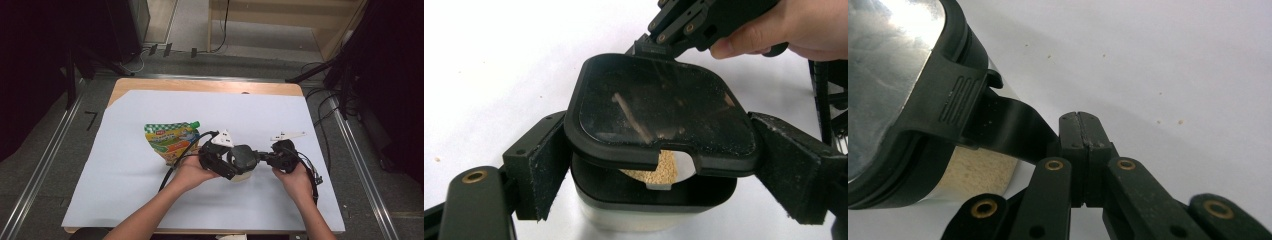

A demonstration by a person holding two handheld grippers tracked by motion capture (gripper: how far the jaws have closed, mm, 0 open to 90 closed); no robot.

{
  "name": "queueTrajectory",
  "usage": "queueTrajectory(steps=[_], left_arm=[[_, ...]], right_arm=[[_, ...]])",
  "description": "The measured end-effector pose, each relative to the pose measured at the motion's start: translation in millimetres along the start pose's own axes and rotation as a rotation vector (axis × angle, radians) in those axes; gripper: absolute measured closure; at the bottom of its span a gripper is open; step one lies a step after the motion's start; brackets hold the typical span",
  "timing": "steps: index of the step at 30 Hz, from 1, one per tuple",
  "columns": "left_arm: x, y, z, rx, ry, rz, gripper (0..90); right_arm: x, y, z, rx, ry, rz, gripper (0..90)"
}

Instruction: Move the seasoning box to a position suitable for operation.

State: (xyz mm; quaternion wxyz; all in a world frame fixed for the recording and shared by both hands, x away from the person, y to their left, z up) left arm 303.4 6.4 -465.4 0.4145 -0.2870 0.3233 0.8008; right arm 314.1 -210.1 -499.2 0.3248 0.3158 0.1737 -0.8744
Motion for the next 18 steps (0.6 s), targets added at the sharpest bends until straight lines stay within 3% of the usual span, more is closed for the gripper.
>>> queueTrajectory(steps=[18], left_arm=[[-5.6, 3.8, 3.7, -0.015, -0.003, -0.008, 15.5]], right_arm=[[1.8, -3.7, 4.5, 0.000, 0.007, -0.009, 90.0]])
Point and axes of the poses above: each handheld gripper's, and its own axes: z roughly backward along the jaws, x roughly out of its underside, y roughly to its right, the point moved 2 cm from there along -z, roughly forward along the jaws, and after that the axes turned 10 degrees about z, right-handed, at the moved point
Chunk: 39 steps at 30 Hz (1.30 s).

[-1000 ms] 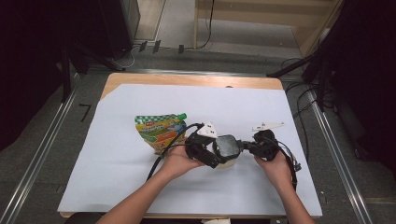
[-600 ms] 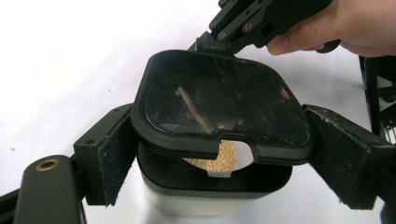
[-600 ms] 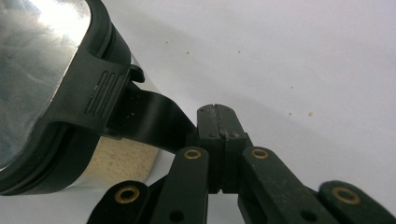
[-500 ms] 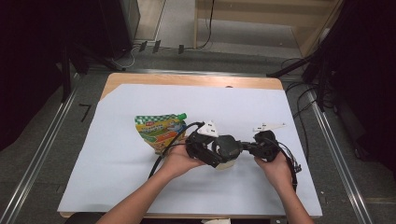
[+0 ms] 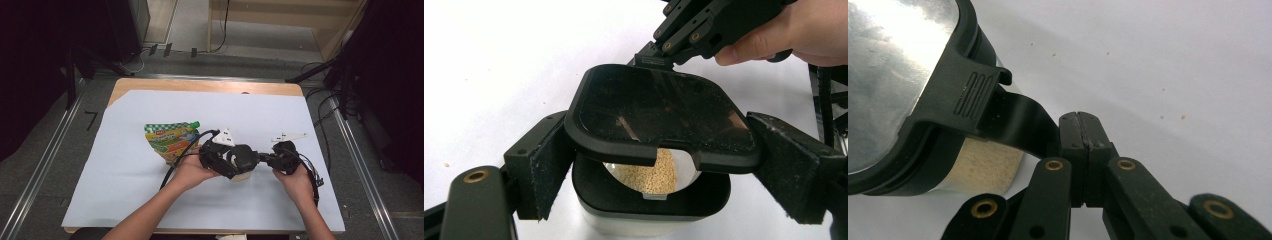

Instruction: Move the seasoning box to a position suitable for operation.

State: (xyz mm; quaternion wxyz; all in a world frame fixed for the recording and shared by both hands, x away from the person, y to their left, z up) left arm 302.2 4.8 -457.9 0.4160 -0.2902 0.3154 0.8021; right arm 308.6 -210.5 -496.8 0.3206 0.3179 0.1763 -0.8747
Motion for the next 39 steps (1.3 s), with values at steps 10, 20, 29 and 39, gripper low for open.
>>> queueTrajectory(steps=[10, 20, 29, 39], left_arm=[[-8.1, 6.1, 7.6, 0.136, 0.038, 0.075, 40.6], [-20.4, 10.8, 8.4, 0.129, -0.062, 0.062, 49.4], [-33.2, 13.6, 6.8, 0.141, -0.091, 0.067, 52.2], [-43.5, 21.1, -2.2, 0.184, -0.099, 0.039, 61.7]], right_arm=[[-0.8, -5.8, 4.8, 0.001, 0.014, 0.016, 90.0], [1.2, -9.4, 12.4, -0.007, 0.024, 0.005, 90.0], [0.3, -10.5, 14.5, -0.010, 0.041, 0.018, 90.0], [0.2, -12.7, 14.3, -0.005, 0.044, 0.020, 90.0]])
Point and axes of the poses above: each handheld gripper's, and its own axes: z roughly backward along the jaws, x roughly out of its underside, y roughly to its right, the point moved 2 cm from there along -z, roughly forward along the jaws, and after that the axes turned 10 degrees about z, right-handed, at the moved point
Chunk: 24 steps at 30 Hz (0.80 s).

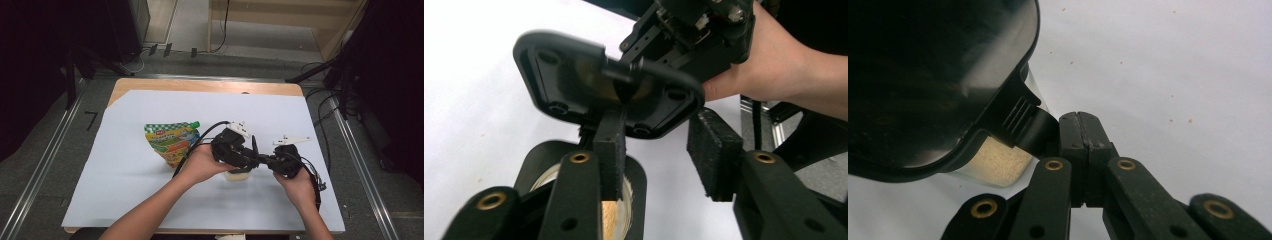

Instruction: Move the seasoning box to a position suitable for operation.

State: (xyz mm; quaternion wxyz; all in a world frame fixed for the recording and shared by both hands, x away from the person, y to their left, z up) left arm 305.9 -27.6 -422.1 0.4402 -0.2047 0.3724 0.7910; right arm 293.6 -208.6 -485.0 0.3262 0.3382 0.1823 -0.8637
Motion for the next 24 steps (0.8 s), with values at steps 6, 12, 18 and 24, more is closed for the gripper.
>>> queueTrajectory(steps=[6, 12, 18, 24], left_arm=[[-3.2, -0.9, -7.2, 0.044, -0.014, -0.007, 72.0], [-5.4, -0.7, -11.0, 0.063, -0.028, -0.023, 78.6], [-4.3, -1.0, -6.4, 0.089, 0.008, 0.006, 77.7], [-1.6, -0.6, 7.9, 0.061, 0.003, 0.002, 69.3]], right_arm=[[0.5, -0.1, 0.5, -0.001, 0.003, 0.001, 90.0], [1.4, 0.1, 0.9, -0.005, 0.007, -0.007, 90.0], [-0.2, 1.0, 3.9, -0.020, 0.029, 0.013, 90.0], [4.2, -3.8, 15.9, -0.009, 0.048, 0.007, 90.0]])
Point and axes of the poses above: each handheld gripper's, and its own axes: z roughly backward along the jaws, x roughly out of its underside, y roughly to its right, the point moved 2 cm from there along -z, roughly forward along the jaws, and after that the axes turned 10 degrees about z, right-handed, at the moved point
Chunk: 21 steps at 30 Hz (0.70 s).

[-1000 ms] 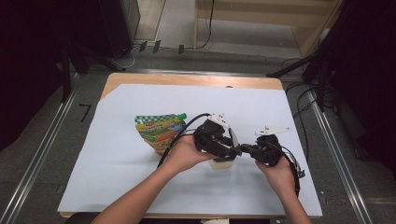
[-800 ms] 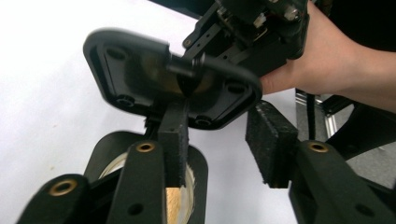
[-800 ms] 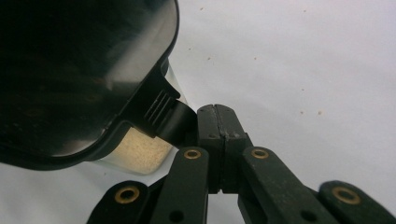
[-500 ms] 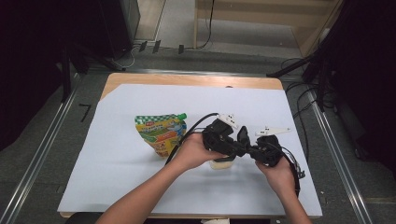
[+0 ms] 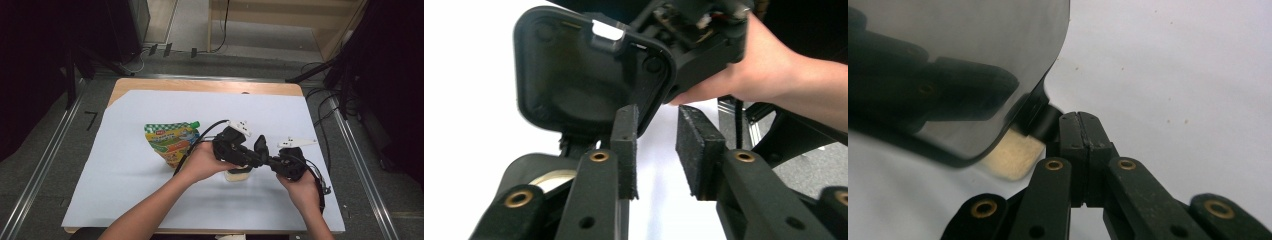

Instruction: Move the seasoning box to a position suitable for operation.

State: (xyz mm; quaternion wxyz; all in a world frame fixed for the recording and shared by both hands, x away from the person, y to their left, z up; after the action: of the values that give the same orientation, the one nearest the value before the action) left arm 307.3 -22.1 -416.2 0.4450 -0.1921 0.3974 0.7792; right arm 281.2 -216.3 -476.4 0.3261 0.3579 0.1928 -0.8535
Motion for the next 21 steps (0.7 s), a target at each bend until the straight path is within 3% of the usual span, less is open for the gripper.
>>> queueTrajectory(steps=[5, 9, 13, 16, 21], left_arm=[[2.6, -4.3, 12.0, -0.013, 0.022, 0.018, 56.4], [6.7, -5.6, 19.5, -0.042, 0.020, 0.000, 51.7], [12.7, -4.4, 27.1, -0.055, 0.030, -0.050, 56.1], [16.5, -5.5, 31.7, -0.022, 0.022, -0.035, 60.6], [24.2, -10.8, 38.5, -0.045, -0.008, -0.008, 60.8]], right_arm=[[12.1, -8.6, 9.9, -0.022, 0.008, -0.024, 85.8], [14.4, -19.6, 18.3, -0.024, 0.014, -0.014, 83.5], [13.8, -32.6, 23.5, -0.051, 0.017, 0.014, 82.2], [12.9, -42.1, 25.0, -0.078, 0.015, 0.035, 81.3], [5.9, -60.2, 22.9, -0.110, 0.023, 0.078, 77.3]])
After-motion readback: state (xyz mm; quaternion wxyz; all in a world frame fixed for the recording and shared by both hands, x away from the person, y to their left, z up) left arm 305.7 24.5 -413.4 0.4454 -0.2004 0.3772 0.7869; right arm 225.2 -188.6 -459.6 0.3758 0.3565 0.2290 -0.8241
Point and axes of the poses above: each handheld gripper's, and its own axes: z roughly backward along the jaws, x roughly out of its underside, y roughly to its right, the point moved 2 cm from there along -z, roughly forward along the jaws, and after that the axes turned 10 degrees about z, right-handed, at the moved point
